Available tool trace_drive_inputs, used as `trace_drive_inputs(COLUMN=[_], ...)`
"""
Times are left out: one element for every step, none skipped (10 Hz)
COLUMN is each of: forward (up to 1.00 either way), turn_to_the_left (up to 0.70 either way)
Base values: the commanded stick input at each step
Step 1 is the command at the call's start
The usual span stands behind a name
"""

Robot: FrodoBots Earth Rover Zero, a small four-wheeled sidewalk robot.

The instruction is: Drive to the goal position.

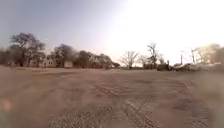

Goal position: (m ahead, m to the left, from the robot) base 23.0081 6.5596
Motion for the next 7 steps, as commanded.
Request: trace_drive_inputs(forward=[0.7, 0.7, 0.7, 0.7, 0.7, 0.7, 0.7], turn_to_the_left=[0.0, 0.0, 0.0, 0.0, 0.0, 0.0, 0.0])
